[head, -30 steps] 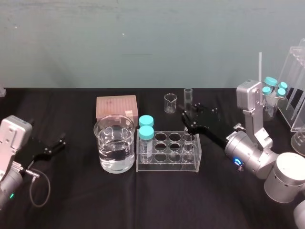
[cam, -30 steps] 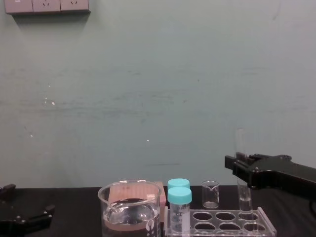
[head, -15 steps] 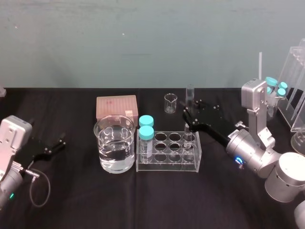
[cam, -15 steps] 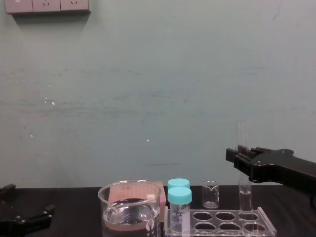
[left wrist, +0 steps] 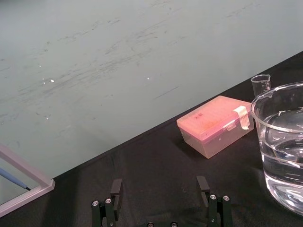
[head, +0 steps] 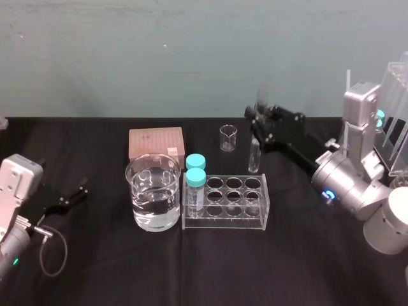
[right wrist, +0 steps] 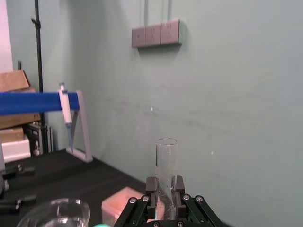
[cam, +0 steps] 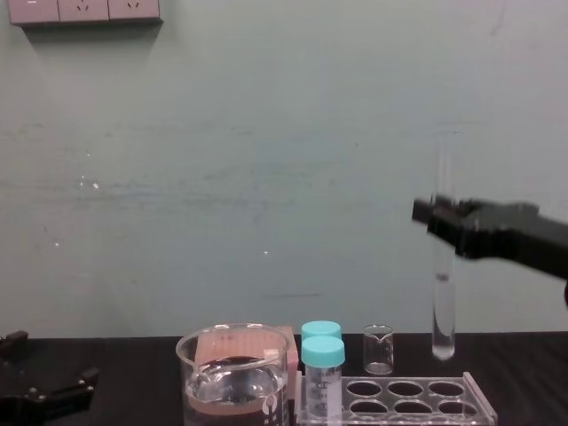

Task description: Hold the test tube with one hand and immerse one end into the beaker, then return it to the test tube rack.

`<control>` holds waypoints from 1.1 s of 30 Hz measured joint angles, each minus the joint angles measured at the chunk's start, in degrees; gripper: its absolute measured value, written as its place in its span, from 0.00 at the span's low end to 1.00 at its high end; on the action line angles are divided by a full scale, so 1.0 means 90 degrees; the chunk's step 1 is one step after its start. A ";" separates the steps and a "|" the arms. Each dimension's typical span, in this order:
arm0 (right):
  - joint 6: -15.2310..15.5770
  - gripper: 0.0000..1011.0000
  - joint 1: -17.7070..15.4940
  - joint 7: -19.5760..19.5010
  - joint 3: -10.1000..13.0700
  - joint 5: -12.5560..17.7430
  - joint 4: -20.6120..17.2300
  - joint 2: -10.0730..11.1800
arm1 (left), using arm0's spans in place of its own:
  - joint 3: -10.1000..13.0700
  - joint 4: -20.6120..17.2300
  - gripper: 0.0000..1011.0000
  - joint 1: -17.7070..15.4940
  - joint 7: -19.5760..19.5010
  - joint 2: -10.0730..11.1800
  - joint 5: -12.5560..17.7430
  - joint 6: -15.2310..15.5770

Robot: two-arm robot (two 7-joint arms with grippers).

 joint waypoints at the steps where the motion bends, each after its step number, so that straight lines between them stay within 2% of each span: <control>1: -0.0003 0.22 0.0000 -0.0005 0.0032 0.0015 -0.0093 0.0023 | 0.0000 0.0000 0.99 0.0000 0.0000 0.0000 0.0000 0.0000; 7: 0.0024 0.22 0.0016 -0.0116 0.0163 0.0052 -0.0411 0.0091 | 0.0000 0.0000 0.99 0.0000 0.0000 0.0000 0.0000 0.0000; 15: 0.0234 0.22 0.0007 -0.0402 0.0352 0.0012 -0.0870 0.0190 | 0.0000 0.0000 0.99 0.0001 0.0000 0.0000 0.0000 0.0000; 33: 0.0327 0.22 -0.0098 -0.0546 0.0468 -0.0036 -0.1073 0.0179 | 0.0000 0.0000 0.99 0.0000 0.0000 0.0000 0.0000 0.0000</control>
